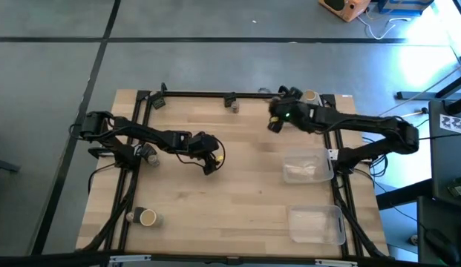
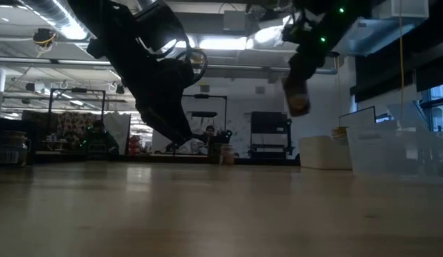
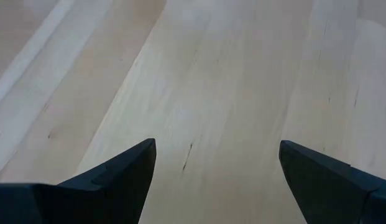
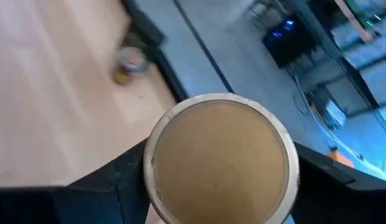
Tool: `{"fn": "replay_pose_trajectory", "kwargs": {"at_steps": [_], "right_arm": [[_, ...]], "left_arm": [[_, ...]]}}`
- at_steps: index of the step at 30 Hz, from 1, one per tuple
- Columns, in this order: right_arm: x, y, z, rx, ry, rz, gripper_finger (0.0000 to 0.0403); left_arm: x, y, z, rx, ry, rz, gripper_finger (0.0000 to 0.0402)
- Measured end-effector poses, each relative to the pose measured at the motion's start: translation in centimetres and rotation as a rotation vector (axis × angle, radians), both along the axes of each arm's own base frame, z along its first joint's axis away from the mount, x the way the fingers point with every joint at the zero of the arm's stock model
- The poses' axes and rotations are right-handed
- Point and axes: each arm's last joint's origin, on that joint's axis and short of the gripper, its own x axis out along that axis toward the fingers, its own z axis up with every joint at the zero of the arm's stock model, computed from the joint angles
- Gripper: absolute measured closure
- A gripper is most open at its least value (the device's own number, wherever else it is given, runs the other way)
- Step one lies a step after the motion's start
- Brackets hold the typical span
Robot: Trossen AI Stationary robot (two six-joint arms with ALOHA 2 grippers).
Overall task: Sort spices by type
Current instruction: Put the top brown seasoning bottle into the white bin
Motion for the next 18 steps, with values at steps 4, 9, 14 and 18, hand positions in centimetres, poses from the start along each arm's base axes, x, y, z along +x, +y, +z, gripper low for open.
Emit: {"fn": "replay_pose_trajectory", "kwargs": {"at_steps": [4, 9, 14, 18], "right_arm": [[-2.3, -2.1, -0.6, 0.009, -0.03, -0.093, 0.0125], [-4.2, -4.7, -1.9, 0.051, -0.091, -0.185, 0.0125], [-6.0, -6.8, -3.8, 0.119, -0.156, -0.244, 0.0125], [-7.1, -7.7, -5.2, 0.182, -0.228, -0.264, 0.0125]], "left_arm": [[0.0, 0.0, 0.0, 0.0, 0.0, 0.0, 0.0078], [0.0, 0.0, 0.0, -0.002, 0.0, 0.002, 0.0078], [0.0, 0.0, 0.0, 0.0, 0.002, 0.0, 0.0078], [0.0, 0.0, 0.0, 0.002, 0.002, -0.002, 0.0078]]}}
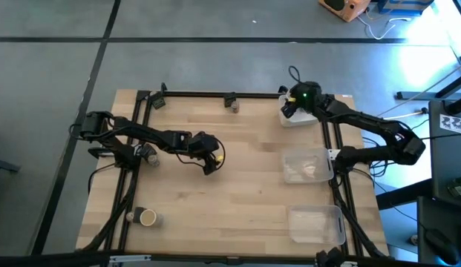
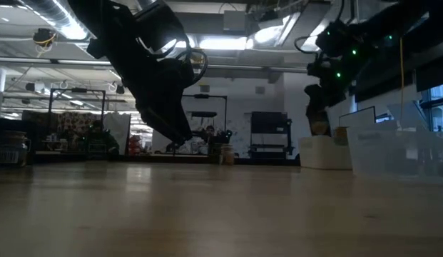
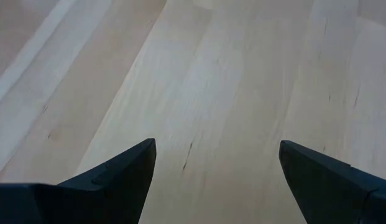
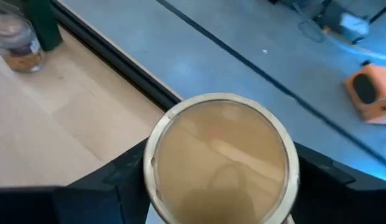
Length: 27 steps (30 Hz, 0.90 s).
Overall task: Sort spices by type
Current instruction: Put the top brown seasoning bottle into the white bin
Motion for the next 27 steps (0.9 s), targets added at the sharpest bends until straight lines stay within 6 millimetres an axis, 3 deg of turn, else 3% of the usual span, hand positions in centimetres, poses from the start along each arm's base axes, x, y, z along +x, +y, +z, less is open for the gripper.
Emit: {"fn": "replay_pose_trajectory", "kwargs": {"at_steps": [9, 24, 27], "right_arm": [[-1.2, -0.2, -2.7, 0.031, -0.084, -0.022, 0.0125], [-0.7, -0.6, -5.4, 0.055, -0.094, -0.027, 0.0125], [-0.6, -0.7, -5.6, 0.056, -0.094, -0.028, 0.0103]], "left_arm": [[0.0, 0.0, 0.0, 0.01, 0.0, -0.011, 0.0078], [0.2, 0.0, 0.2, 0.019, -0.025, -0.02, 0.0078], [0.2, 0.0, 0.2, 0.019, -0.024, -0.02, 0.0078]]}}
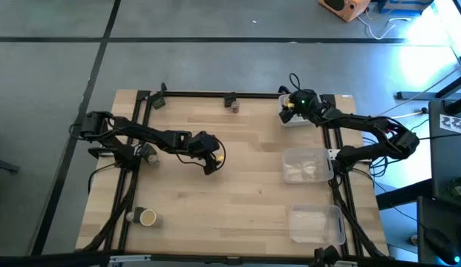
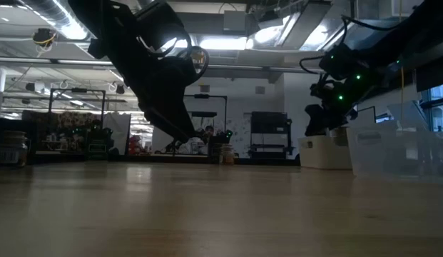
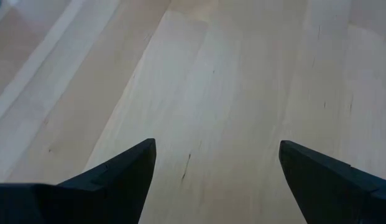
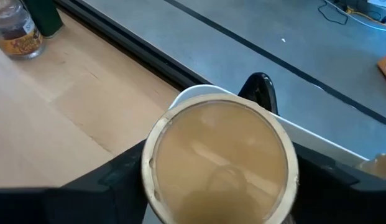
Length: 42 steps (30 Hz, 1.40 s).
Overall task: Sort spices by type
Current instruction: Put the top brown seasoning bottle into the white bin, then put the middle left black seasoning container into the top transparent bin
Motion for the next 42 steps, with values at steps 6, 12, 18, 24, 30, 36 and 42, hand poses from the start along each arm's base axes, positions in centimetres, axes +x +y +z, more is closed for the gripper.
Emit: {"fn": "replay_pose_trajectory", "kwargs": {"at_steps": [6, 12, 18, 24, 30, 36, 42], "right_arm": [[0.0, 0.0, 0.0, -0.007, 0.011, -0.009, 0.0033], [0.0, -0.2, 2.7, -0.046, 0.049, -0.004, 0.0014], [-0.3, 0.7, 7.9, -0.062, 0.028, 0.06, 0.0018], [1.3, 3.8, 10.8, -0.07, -0.144, 0.352, 0.0018], [4.2, 7.2, 11.0, -0.064, -0.218, 0.61, 0.0018], [6.2, 9.6, 9.8, -0.047, -0.155, 0.717, 0.0018], [7.9, 10.4, 8.3, -0.047, -0.095, 0.715, 0.0017]], "left_arm": [[0.0, 0.0, 0.0, -0.001, 0.0, 0.001, 0.0078], [0.0, 0.0, 0.0, -0.002, 0.0, 0.002, 0.0078], [0.0, 0.0, 0.0, -0.001, -0.004, 0.002, 0.0078], [1.2, 0.2, 0.9, 0.075, -0.146, -0.013, 0.0078], [2.3, 0.4, 2.7, 0.192, -0.305, -0.087, 0.0078], [3.4, -0.1, 6.7, 0.265, -0.233, -0.169, 0.0078], [2.2, -0.1, 10.2, 0.29, 0.065, -0.083, 0.0078]]}}
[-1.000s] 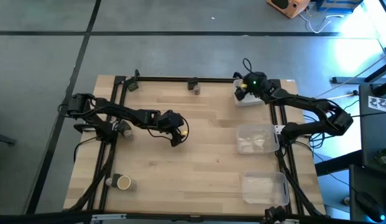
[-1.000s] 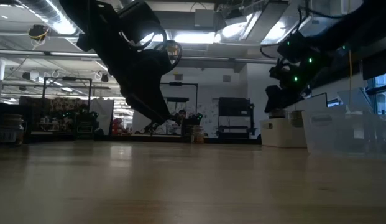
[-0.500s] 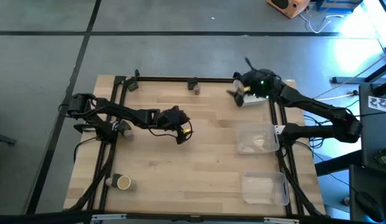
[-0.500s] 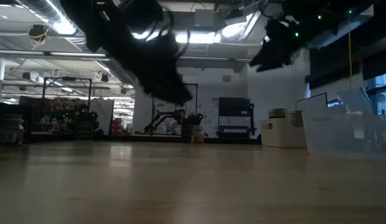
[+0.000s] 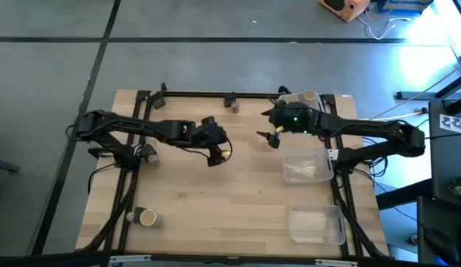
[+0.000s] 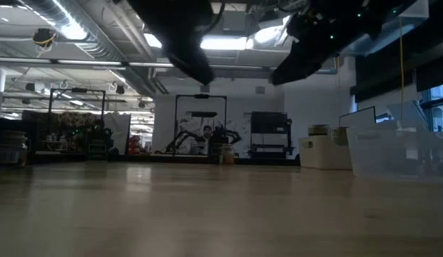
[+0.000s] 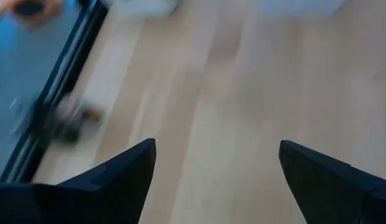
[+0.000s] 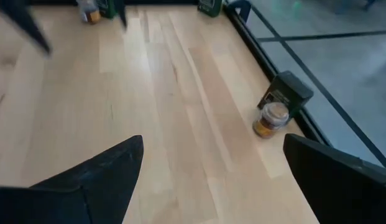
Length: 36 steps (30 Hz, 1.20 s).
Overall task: Sort spices by type
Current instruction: Put the middle left black seasoning container into the top transparent bin
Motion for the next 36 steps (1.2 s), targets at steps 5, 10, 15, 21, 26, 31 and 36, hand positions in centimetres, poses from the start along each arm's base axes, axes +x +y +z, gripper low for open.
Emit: {"fn": "replay_pose_trajectory", "kwargs": {"at_steps": [5, 10, 15, 21, 26, 31, 36], "right_arm": [[1.2, -0.1, -1.2, 0.001, 0.021, 0.002, 0.0017], [2.5, -0.5, -2.5, 0.003, 0.022, 0.002, 0.0017], [3.5, -0.8, -3.5, 0.002, 0.02, 0.002, 0.0017], [4.2, -1.0, -4.4, 0.003, 0.022, 0.003, 0.0017], [4.5, -1.0, -5.0, 0.014, 0.034, 0.013, 0.0017], [4.6, -1.0, -5.3, 0.025, 0.045, 0.026, 0.0017], [4.6, -1.0, -5.3, 0.024, 0.042, 0.026, 0.0017]], "left_arm": [[-2.4, 0.3, 1.2, -0.056, 0.198, 0.168, 0.0078], [-5.6, 0.9, 1.3, -0.141, 0.354, 0.398, 0.0078], [-8.3, 1.3, 1.2, -0.17, 0.519, 0.631, 0.0078], [-9.8, 2.2, 1.3, -0.179, 0.617, 0.767, 0.0078], [-10.2, 3.2, 1.3, -0.215, 0.646, 0.8, 0.0078], [-10.6, 4.1, 0.6, -0.235, 0.695, 0.803, 0.0078], [-12.1, 4.4, -2.0, -0.265, 0.835, 0.802, 0.0078]]}}
